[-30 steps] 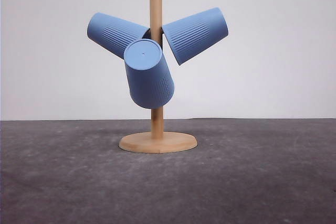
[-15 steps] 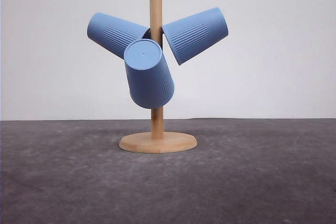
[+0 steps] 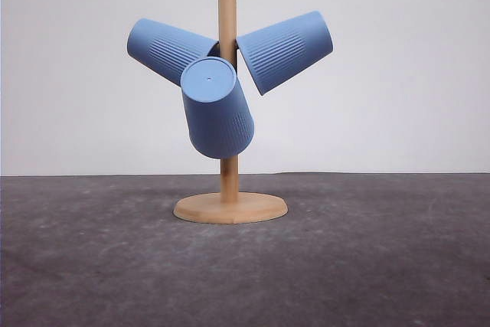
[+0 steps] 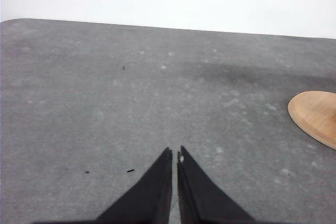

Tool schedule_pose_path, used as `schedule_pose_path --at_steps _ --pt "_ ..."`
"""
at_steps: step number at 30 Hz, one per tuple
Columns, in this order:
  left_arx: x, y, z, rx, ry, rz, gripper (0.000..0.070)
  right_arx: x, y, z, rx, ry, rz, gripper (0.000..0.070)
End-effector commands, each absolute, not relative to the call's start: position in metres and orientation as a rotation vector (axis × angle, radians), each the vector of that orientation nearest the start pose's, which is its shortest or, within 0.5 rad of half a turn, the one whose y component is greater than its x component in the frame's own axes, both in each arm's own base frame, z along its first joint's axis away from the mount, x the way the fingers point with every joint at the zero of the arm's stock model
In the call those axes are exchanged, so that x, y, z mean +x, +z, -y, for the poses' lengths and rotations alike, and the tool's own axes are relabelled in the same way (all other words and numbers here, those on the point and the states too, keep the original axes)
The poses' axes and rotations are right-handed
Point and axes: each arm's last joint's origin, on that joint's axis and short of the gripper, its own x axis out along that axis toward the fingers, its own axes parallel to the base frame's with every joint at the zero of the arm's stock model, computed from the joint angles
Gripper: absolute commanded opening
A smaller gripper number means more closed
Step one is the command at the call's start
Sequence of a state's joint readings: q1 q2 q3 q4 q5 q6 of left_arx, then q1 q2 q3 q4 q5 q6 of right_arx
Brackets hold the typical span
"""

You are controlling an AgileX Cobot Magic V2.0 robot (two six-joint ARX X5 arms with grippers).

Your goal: Place three cups

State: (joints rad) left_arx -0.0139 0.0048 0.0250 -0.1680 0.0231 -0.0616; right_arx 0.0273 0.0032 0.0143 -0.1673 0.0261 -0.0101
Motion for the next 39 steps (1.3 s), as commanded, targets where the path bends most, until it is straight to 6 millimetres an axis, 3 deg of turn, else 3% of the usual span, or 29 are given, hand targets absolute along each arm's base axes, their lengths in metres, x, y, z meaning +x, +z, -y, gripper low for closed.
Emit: schedule_pose_path --at_steps 1,39 --pt "0.0961 0.1523 0.0019 -0.053 -0.029 -0.15 0.0 0.0961 0.152 -0.0021 -0.001 0.003 -0.149 0.0016" --pt "0.0961 0.1522 0.0019 -0.053 -0.029 -0.15 0.0 0.0961 0.152 -0.0021 -0.001 0.003 -0.149 0.0016"
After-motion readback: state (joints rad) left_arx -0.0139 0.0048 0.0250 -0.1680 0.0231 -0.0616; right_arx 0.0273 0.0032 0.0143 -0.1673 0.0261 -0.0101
